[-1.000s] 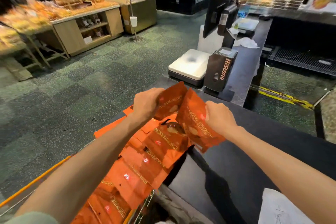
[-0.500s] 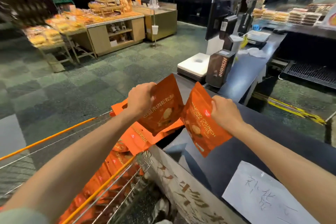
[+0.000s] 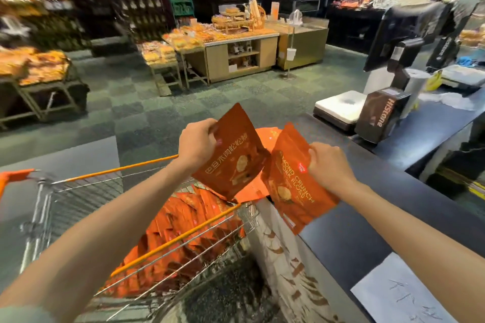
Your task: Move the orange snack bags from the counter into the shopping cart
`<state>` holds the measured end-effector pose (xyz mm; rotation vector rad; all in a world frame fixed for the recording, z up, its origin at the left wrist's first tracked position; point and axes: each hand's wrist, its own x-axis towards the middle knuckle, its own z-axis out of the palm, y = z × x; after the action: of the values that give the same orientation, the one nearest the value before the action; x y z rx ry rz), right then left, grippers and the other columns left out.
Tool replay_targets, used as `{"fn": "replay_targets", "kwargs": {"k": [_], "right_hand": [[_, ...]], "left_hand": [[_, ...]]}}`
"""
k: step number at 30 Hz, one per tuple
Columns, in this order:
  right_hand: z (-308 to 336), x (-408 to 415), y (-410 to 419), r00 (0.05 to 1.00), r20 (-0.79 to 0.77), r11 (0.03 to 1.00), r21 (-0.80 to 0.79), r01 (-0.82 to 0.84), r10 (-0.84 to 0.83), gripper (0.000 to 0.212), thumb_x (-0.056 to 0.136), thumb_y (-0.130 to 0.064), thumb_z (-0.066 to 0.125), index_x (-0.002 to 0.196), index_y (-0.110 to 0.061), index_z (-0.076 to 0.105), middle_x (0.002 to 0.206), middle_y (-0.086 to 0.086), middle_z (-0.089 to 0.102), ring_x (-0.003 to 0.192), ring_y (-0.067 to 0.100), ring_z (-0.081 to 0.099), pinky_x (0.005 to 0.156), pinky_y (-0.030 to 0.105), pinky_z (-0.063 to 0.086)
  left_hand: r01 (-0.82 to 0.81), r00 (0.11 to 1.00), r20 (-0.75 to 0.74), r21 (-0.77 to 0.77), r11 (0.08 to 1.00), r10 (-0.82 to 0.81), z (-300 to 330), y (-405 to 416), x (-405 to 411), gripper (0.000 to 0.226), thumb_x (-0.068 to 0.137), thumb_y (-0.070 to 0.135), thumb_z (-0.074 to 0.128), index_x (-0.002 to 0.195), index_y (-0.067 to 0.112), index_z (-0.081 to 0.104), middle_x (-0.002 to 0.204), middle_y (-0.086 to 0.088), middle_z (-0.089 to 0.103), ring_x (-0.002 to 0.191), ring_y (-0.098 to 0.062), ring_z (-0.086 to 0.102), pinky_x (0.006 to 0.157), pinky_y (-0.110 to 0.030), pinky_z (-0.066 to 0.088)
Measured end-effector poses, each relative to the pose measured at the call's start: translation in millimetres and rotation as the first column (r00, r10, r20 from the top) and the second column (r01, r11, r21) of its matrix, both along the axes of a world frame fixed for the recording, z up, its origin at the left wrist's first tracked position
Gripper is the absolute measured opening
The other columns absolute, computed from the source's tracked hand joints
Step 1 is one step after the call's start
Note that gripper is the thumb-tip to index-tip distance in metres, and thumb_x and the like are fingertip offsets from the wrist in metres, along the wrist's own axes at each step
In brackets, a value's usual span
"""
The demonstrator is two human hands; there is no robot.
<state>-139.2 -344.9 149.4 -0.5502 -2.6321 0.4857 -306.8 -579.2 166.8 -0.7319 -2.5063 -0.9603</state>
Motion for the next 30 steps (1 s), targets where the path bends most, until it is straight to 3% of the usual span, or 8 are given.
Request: {"fn": "replay_targets", "kwargs": {"k": [4, 8, 14, 23, 28, 30], "right_hand": [[5.2, -33.6, -41.9, 0.99, 0.002, 0.99, -0.015, -0.139, 0.139, 0.018, 0.091, -0.008, 0.047, 0.08, -0.002, 0.059, 0.091, 0.027, 0.066, 0.088, 0.047, 0.059, 0.07, 0.048, 0.045], [10.6, -63.5, -85.9, 0.973, 0.016, 0.973, -0.005, -0.231, 0.231, 0.016, 0.088, -0.007, 0.051, 0.072, -0.006, 0.054, 0.086, 0.025, 0.065, 0.085, 0.045, 0.058, 0.066, 0.043, 0.04], [1.4, -113.4, -151.0, 0.924, 0.042, 0.925, -0.017, -0.379, 0.38, 0.014, 0.083, -0.011, 0.047, 0.077, -0.003, 0.057, 0.082, 0.022, 0.065, 0.084, 0.043, 0.059, 0.065, 0.045, 0.044], [-11.0, -176.7, -190.6, 0.942, 0.058, 0.944, -0.031, -0.329, 0.33, 0.022, 0.092, -0.014, 0.044, 0.07, -0.014, 0.047, 0.086, 0.023, 0.066, 0.086, 0.045, 0.059, 0.064, 0.044, 0.041], [-18.6, -192.8, -182.8, 0.961, 0.071, 0.963, -0.039, -0.265, 0.268, 0.019, 0.091, -0.013, 0.044, 0.084, -0.005, 0.061, 0.09, 0.021, 0.068, 0.089, 0.043, 0.061, 0.069, 0.045, 0.049], [-23.4, -199.5, -177.3, 0.963, 0.092, 0.967, -0.026, -0.252, 0.253, 0.019, 0.09, -0.012, 0.044, 0.08, -0.006, 0.059, 0.087, 0.021, 0.067, 0.087, 0.044, 0.06, 0.066, 0.043, 0.046]], "left_hand": [[-0.127, 0.992, 0.009, 0.012, 0.992, 0.127, 1.9, -54.8, -9.5, 0.019, 0.093, 0.017, 0.051, 0.099, 0.015, 0.07, 0.095, -0.01, 0.073, 0.088, -0.033, 0.065, 0.077, -0.039, 0.052], [-0.214, 0.977, 0.005, -0.045, 0.976, 0.214, 4.6, -109.2, -17.3, 0.019, 0.093, 0.019, 0.051, 0.097, 0.016, 0.07, 0.096, -0.01, 0.073, 0.091, -0.035, 0.064, 0.076, -0.039, 0.051], [-0.339, 0.94, 0.034, -0.049, 0.94, 0.34, 0.6, -189.6, -36.4, 0.019, 0.093, 0.018, 0.053, 0.098, 0.014, 0.071, 0.098, -0.011, 0.073, 0.094, -0.035, 0.064, 0.079, -0.037, 0.049], [-0.316, 0.947, 0.029, -0.094, 0.944, 0.32, -37.2, -227.8, -71.1, 0.018, 0.093, 0.015, 0.053, 0.093, 0.011, 0.07, 0.091, -0.013, 0.073, 0.087, -0.037, 0.065, 0.071, -0.04, 0.05], [-0.283, 0.949, 0.12, -0.085, 0.955, 0.291, -59.6, -205.5, -91.3, 0.018, 0.092, 0.015, 0.052, 0.092, 0.012, 0.07, 0.092, -0.013, 0.072, 0.089, -0.037, 0.064, 0.074, -0.043, 0.051], [-0.278, 0.947, 0.147, -0.073, 0.958, 0.286, -68.8, -191.8, -99.4, 0.018, 0.091, 0.014, 0.052, 0.091, 0.011, 0.07, 0.092, -0.014, 0.072, 0.089, -0.037, 0.064, 0.073, -0.043, 0.05]]}}
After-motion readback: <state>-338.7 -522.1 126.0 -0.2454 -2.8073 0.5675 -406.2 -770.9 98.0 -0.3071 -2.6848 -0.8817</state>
